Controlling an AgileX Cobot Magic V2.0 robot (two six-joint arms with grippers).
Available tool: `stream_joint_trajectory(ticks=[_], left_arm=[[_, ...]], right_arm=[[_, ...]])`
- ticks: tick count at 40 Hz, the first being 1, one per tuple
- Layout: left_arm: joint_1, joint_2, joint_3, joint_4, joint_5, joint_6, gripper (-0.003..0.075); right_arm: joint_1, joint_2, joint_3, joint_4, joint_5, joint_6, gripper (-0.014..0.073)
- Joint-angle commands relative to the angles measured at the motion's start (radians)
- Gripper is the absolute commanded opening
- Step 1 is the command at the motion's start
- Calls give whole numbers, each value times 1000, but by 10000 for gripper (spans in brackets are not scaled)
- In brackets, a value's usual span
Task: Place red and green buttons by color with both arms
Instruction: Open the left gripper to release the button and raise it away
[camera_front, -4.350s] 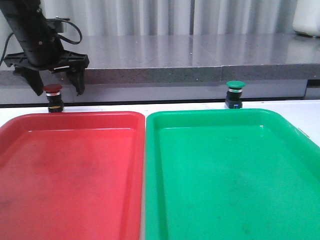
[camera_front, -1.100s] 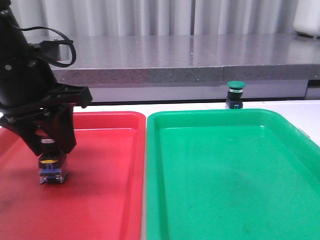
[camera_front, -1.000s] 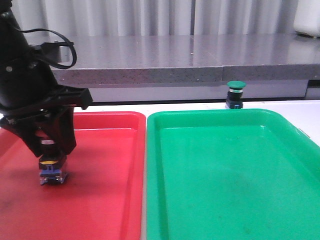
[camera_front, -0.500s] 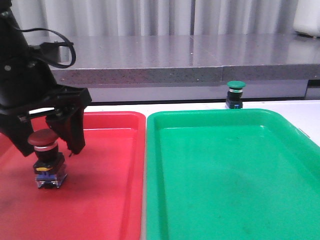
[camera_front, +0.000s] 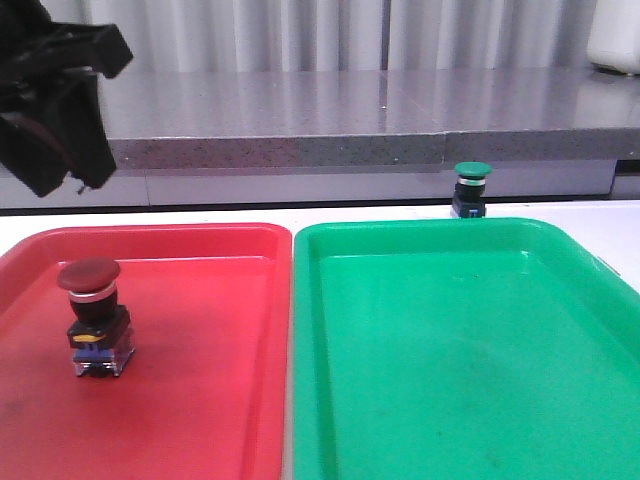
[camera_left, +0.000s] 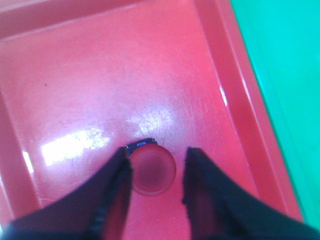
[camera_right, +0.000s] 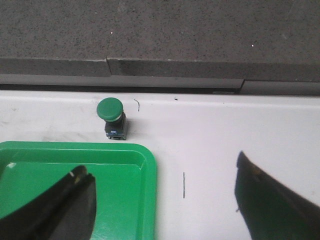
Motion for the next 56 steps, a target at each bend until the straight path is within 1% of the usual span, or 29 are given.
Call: stream_joint_trajectory(ticks=[1,3,8,11,16,19,27,37,42,48,56], left_arm=[[32,-66,-24,13,-13,-8,17],[66,-75,-22,20,-3,-8,-19],[171,-127,-9,25,12,-8,-20],[219,-185,27,25,-20,-8,-20],[288,-316,129,25,-99,-8,-20],[310,-407,199,25,-149,-8,-20],[315,-700,408,27,-280,-4,-20],[315,-1041,605,26,-334,16,-20],[315,-1173,652,26,-361,16,-20],[315,-1286,663,26,-417,16,-20],[315,-1314,663,26,-415,16,-20]], right_arm=[[1,-21,-38,0,-65,-7,589],[1,-21,-38,0,-65,-7,589],[1,-21,-38,0,-65,-7,589],[1,-21,-38,0,-65,-7,589],[1,-21,-38,0,-65,-7,589],[1,-21,-38,0,-65,-7,589],[1,-21,-38,0,-65,-7,589],[1,-21,-38,0,-65,-7,589],[1,-21,-38,0,-65,-7,589],[1,-21,-38,0,-65,-7,589],[1,-21,-38,0,-65,-7,589]])
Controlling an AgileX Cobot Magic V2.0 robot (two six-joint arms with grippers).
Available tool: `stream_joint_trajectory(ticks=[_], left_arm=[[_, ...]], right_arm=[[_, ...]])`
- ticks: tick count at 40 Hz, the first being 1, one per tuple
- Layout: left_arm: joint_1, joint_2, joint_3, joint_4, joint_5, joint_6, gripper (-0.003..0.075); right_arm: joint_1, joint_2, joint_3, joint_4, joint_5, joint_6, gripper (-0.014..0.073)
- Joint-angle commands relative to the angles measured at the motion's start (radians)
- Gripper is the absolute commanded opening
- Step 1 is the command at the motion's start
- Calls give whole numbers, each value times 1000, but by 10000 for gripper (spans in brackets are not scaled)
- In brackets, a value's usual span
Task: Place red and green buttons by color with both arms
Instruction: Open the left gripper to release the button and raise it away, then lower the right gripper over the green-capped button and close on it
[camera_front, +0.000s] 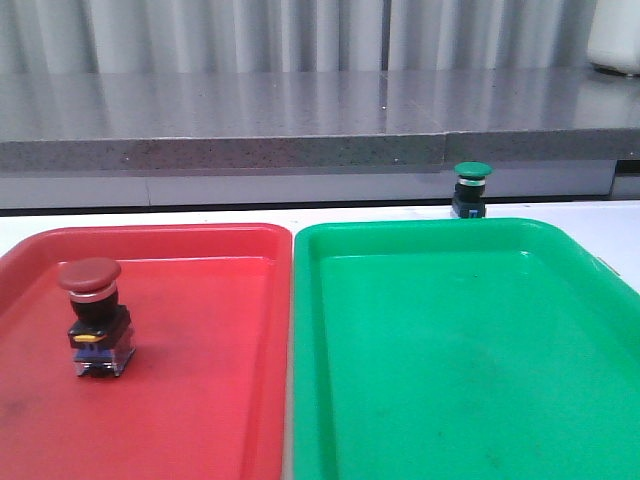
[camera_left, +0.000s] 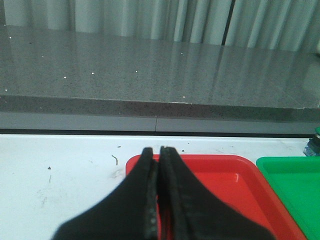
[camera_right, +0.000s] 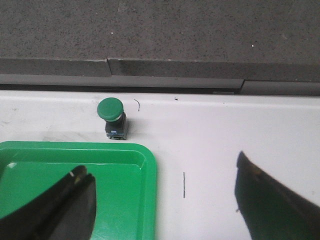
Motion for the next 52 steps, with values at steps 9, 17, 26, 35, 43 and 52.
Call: stream_joint_trajectory(ticks=[9,17,26,35,43,52], left_arm=[[4,11,-22,-6,-87,2,-20],[4,11,-16,-6,-84,2,-20],[4,11,-16,-6,-84,2,-20],[4,11,-16,-6,-84,2,-20],[4,11,-16,-6,-84,2,-20],[4,11,-16,-6,-84,2,-20]], right_arm=[[1,-15,-38,1,-73,-7,589],[1,59,-84,3,-49,-7,589],[30,245,-233,3,4,-7,589],[153,409,-354,3,16,10,577],[177,557,-498,-24,96,99,463],[179,705,-660,-73,186,134,465]])
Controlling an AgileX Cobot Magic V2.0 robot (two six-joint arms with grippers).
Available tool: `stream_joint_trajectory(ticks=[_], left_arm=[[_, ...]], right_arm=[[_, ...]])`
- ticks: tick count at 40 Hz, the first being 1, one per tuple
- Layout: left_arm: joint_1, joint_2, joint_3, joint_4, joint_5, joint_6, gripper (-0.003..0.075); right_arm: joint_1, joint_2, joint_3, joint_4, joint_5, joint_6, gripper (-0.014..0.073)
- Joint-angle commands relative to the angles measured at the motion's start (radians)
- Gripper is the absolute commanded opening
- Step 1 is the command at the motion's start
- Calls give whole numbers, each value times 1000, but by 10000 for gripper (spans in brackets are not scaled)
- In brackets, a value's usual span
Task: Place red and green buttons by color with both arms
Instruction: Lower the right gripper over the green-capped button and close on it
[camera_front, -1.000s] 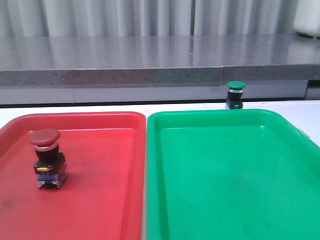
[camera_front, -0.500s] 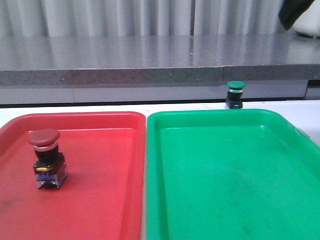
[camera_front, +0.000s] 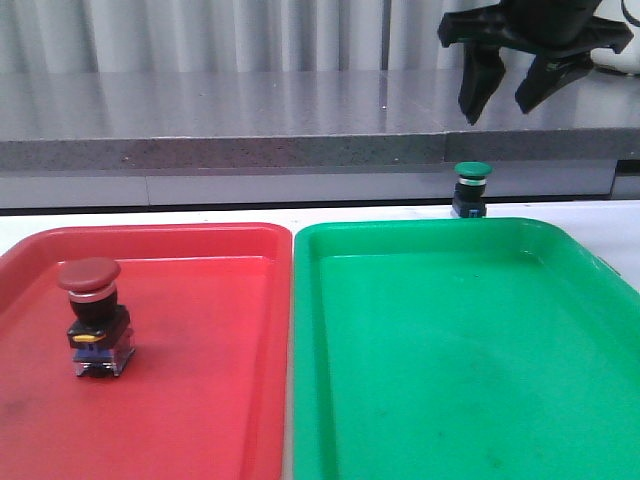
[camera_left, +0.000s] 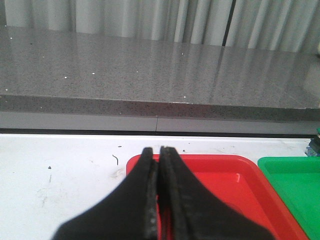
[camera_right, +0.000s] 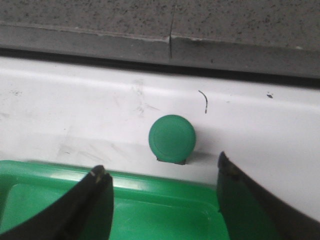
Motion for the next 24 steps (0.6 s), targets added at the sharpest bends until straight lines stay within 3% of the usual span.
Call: stream_joint_trajectory(ticks=[1,9,24], left_arm=[[2,13,-26,-6,-79,2,-20],[2,13,-26,-6,-79,2,-20],[2,13,-26,-6,-79,2,-20]], right_arm=[[0,15,-109,-26,8,15,468],[3,142,-239,-27,103,39,609],[-4,259,-330,-42,120,116,598]])
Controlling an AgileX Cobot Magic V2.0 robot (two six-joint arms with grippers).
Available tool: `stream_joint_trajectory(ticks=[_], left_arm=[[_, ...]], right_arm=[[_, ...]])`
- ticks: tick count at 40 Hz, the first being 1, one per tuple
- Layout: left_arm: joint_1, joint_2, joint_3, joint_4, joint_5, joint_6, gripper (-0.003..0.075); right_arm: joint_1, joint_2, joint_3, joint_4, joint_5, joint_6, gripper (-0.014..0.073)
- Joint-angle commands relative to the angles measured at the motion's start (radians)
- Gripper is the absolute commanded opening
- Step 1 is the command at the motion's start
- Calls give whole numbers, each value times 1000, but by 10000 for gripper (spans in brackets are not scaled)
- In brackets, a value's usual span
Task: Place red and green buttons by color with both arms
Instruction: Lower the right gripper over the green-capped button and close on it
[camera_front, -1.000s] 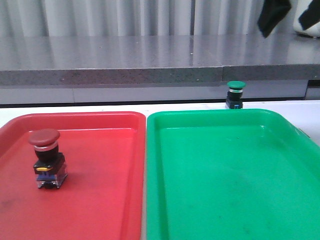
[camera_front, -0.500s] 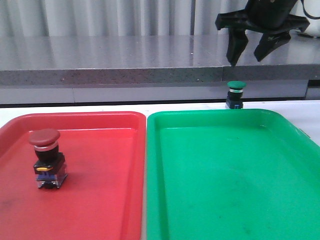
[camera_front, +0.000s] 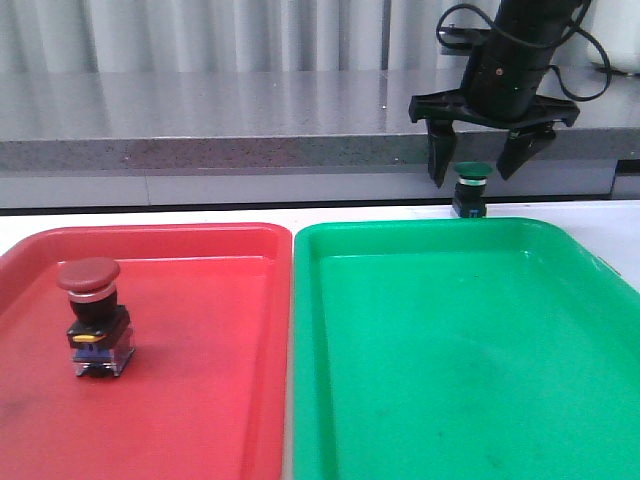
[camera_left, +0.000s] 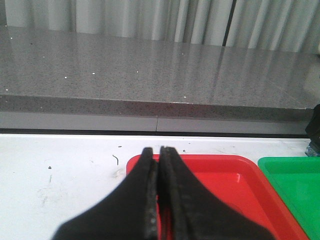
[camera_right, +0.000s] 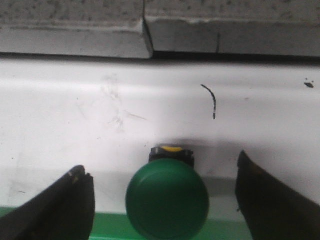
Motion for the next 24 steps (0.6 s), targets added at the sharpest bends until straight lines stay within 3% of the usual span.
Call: stream_joint_trajectory(ticks=[1,9,18,24], left_arm=[[0,13,-26,-6,-79,2,-20],[0,13,-26,-6,-79,2,-20],[0,13,-26,-6,-79,2,-20],[0,13,-26,-6,-79,2,-20]], right_arm=[[-7,-43,-45,-10,-26,11,598],[-14,-17,-50,-10,-7,28,556],[-14,-20,-50,-9,-6,28,246],[-14,-21,-50,-9,-7,28,144]])
